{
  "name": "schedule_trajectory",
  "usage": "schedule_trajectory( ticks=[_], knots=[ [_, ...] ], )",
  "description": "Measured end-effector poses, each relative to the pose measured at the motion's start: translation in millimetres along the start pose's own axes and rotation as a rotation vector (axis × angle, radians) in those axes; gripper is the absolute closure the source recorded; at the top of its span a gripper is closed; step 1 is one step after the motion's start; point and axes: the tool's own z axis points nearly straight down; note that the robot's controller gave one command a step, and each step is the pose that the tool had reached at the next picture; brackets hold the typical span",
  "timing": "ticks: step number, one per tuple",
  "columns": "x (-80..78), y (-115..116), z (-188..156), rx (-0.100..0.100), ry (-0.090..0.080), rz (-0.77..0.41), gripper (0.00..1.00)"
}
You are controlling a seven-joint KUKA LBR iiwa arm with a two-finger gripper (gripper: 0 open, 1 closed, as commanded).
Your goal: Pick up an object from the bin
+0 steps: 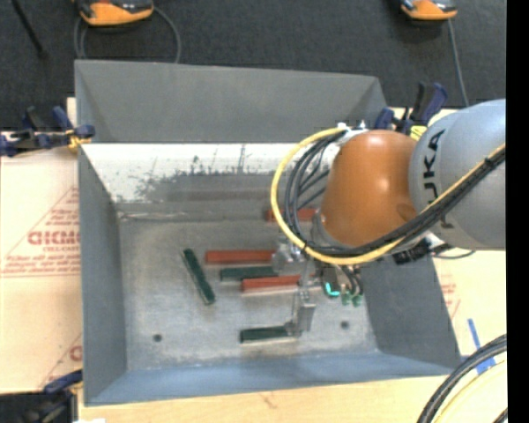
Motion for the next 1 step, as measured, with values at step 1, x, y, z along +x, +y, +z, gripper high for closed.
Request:
schedule_trajectory(
  ticks=[1],
  knots=[
    [-22.2, -38.0, 99.8, -0.002, -0.006, 0.166, 0.0]
  ],
)
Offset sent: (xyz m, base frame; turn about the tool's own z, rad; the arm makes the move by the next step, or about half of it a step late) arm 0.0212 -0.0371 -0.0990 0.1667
